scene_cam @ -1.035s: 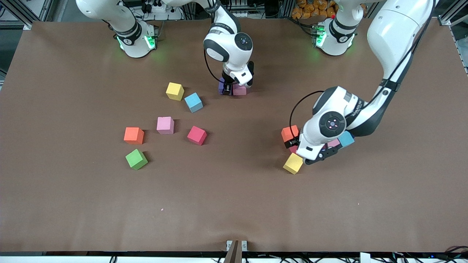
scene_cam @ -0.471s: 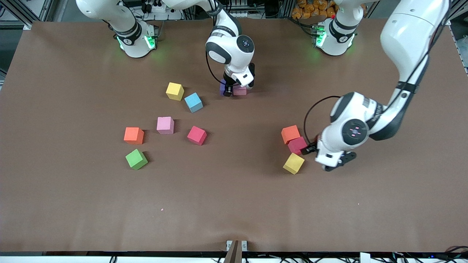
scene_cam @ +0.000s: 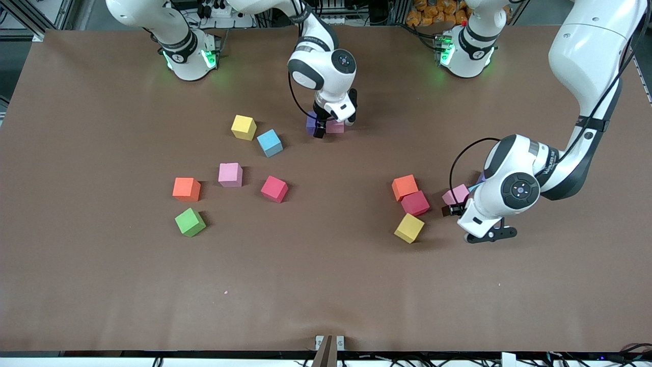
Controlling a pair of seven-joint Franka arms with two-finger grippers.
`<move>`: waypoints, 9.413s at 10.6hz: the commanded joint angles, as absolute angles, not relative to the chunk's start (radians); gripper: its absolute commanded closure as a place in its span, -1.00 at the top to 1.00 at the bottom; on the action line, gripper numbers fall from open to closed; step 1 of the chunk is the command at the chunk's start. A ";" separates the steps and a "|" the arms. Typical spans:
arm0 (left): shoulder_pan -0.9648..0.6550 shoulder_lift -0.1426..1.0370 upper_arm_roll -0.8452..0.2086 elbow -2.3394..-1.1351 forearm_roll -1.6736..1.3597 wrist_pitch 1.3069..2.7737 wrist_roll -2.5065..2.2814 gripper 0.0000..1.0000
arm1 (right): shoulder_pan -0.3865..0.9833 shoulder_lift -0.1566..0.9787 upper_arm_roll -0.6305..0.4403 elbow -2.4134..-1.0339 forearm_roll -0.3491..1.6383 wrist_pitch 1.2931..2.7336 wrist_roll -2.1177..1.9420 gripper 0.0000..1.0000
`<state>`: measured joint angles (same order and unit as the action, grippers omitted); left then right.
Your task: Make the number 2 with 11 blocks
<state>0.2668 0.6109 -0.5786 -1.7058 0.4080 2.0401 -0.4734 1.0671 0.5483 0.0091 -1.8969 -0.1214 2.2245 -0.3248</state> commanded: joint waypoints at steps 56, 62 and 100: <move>0.161 0.564 -1.160 -2.111 0.712 2.065 0.100 -0.04 | 0.549 0.160 0.069 -2.341 -0.032 2.527 0.207 -0.42; -0.021 0.607 -1.043 -2.106 0.713 2.085 0.017 -0.05 | 0.535 0.152 0.063 -2.243 -0.031 2.355 0.213 -0.42; 0.089 0.566 -1.119 -2.085 0.707 2.151 -0.018 1.00 | 0.580 0.176 0.069 -2.217 0.087 2.367 0.350 -0.42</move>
<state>0.0032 0.5898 -1.0531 -2.0665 0.7301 2.1800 -0.0212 0.5810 0.1725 0.0674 -2.2293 0.0660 2.3704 0.3397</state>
